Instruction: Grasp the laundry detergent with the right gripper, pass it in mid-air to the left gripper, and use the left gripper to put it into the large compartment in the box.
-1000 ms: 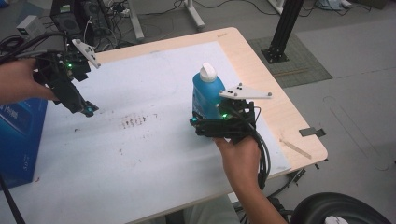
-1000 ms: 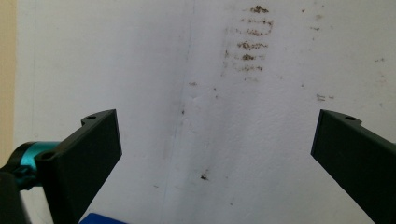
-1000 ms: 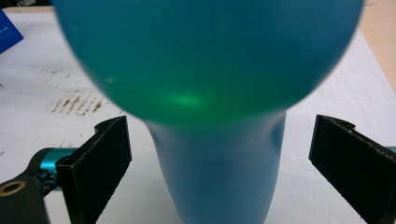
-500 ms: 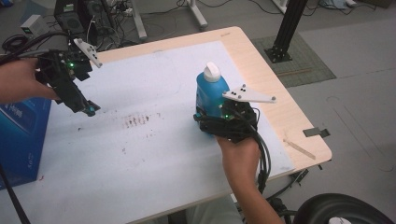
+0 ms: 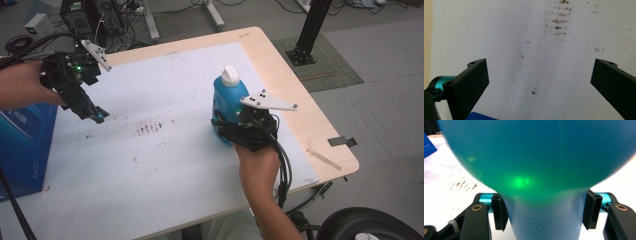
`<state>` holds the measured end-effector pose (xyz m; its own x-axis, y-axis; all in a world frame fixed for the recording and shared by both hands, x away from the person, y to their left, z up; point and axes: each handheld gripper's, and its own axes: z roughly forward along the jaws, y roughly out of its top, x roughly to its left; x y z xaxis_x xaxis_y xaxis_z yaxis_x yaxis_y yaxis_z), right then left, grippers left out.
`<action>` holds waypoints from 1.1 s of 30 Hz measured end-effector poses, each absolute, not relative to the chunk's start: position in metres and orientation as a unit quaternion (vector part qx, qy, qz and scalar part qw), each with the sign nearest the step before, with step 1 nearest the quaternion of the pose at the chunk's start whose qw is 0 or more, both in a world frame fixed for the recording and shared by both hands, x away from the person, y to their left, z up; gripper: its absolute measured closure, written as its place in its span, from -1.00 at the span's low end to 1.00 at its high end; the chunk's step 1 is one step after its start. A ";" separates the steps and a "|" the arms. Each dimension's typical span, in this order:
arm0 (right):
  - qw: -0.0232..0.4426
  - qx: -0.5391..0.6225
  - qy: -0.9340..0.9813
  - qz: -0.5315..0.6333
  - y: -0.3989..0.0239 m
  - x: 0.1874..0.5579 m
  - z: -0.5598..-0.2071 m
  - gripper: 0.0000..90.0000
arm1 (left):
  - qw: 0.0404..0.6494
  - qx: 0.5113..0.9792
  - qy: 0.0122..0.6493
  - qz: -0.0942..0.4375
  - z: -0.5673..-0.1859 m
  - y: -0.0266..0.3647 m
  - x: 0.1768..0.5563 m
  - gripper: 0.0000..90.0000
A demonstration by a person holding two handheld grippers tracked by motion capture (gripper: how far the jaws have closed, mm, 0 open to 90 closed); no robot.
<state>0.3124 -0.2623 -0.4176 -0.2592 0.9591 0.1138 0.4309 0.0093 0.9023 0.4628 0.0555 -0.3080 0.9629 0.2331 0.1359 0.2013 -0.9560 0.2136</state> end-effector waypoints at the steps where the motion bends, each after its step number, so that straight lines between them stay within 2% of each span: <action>1: 0.291 0.534 0.649 0.457 -0.262 0.312 -0.418 -0.14 | 0.100 0.985 0.112 0.080 -0.308 0.056 0.463 -0.96; 2: 0.291 0.531 0.650 0.459 -0.261 0.312 -0.418 -0.09 | 0.100 0.985 0.112 0.079 -0.309 0.056 0.463 -0.96; 12: 0.302 0.519 0.655 0.459 -0.261 0.311 -0.418 -0.02 | 0.101 0.986 0.110 0.079 -0.309 0.056 0.463 -0.96; 21: 0.293 0.488 0.671 0.475 -0.272 0.312 -0.408 0.00 | 0.106 0.986 0.099 0.082 -0.304 0.053 0.457 -0.96; 29: 0.260 0.429 0.715 0.487 -0.283 0.319 -0.386 0.00 | 0.113 0.986 0.092 0.078 -0.300 0.053 0.451 -0.96; 33: 0.224 0.380 0.752 0.490 -0.287 0.328 -0.376 0.00 | 0.119 0.986 0.087 0.074 -0.295 0.053 0.446 -0.96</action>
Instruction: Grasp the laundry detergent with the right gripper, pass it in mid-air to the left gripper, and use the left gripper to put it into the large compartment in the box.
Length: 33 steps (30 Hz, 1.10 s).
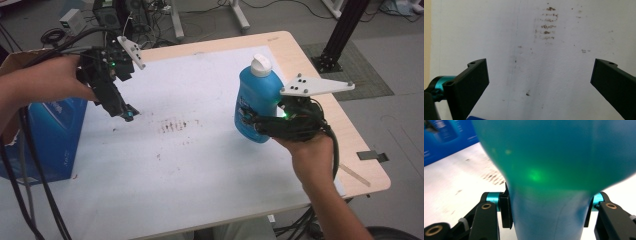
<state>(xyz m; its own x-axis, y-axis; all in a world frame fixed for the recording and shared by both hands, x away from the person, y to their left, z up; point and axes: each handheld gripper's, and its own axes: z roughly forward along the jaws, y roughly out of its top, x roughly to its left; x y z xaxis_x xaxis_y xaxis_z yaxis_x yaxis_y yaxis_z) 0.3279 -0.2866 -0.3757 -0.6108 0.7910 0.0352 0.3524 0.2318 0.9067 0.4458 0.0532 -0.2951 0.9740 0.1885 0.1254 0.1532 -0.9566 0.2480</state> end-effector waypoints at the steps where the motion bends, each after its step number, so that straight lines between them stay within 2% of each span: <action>1: 0.217 0.373 0.757 0.491 -0.287 0.329 -0.375 0.00 | 0.121 0.987 0.085 0.071 -0.294 0.053 0.444 -0.96; 14: 0.101 0.208 0.822 0.520 -0.280 0.355 -0.363 0.00 | 0.133 0.989 0.047 0.037 -0.270 0.040 0.422 -0.96; 22: 0.060 0.137 0.851 0.503 -0.266 0.364 -0.356 0.00 | 0.122 0.992 0.031 0.019 -0.269 0.032 0.414 -0.96; 33: 0.029 0.079 0.869 0.487 -0.239 0.373 -0.357 0.00 | 0.123 0.992 0.023 0.007 -0.263 0.026 0.407 -0.96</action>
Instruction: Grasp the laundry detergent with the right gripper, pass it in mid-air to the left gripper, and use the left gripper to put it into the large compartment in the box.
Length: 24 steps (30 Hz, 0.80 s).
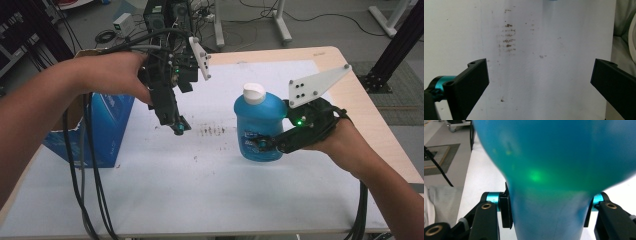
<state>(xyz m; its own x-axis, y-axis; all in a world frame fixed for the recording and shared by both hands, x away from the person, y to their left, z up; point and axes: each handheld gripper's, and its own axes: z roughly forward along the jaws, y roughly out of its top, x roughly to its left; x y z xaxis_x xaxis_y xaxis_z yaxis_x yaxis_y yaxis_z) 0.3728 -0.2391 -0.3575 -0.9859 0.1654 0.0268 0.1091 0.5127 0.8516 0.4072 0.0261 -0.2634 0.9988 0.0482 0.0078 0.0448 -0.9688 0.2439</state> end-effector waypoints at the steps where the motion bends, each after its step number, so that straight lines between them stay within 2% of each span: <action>1: 0.028 0.076 0.870 0.486 -0.236 0.373 -0.358 0.00 | 0.123 0.992 0.020 0.007 -0.263 0.025 0.407 -0.96; 24: -0.005 0.038 0.867 0.496 -0.185 0.387 -0.359 0.01 | 0.123 0.992 0.002 -0.013 -0.249 0.013 0.398 -0.96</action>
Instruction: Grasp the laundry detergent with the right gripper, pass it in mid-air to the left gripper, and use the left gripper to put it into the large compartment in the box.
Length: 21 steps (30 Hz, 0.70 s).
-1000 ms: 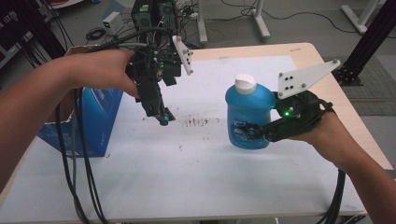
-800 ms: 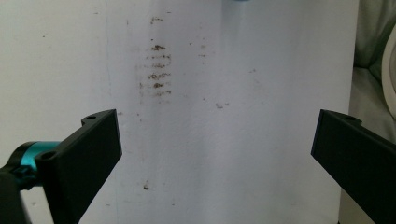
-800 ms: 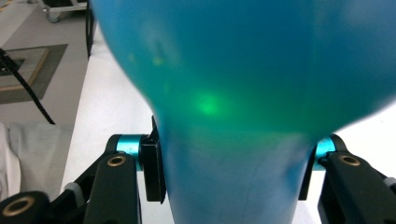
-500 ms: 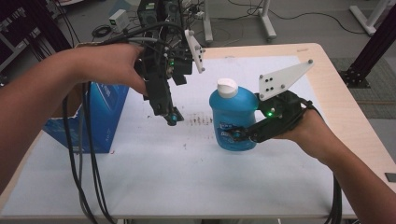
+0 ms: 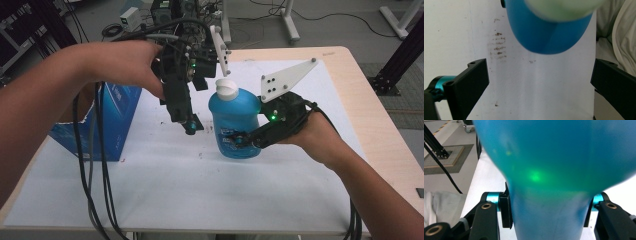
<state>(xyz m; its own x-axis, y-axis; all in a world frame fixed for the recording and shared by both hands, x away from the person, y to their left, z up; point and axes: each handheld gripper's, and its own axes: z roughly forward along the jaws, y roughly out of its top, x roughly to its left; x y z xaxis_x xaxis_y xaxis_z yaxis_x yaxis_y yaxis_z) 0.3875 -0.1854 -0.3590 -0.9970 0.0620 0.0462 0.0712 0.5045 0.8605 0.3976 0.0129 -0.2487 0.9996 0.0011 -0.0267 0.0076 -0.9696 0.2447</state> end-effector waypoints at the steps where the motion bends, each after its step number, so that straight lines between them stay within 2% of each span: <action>1: 0.005 -0.037 -0.867 -0.498 -0.184 0.388 -0.359 0.01 | 0.125 0.992 0.004 -0.015 -0.248 0.013 0.397 -0.96; 21: 0.018 -0.032 -0.856 -0.515 -0.149 0.393 -0.366 0.01 | 0.123 0.992 -0.003 -0.012 -0.248 0.003 0.398 -0.96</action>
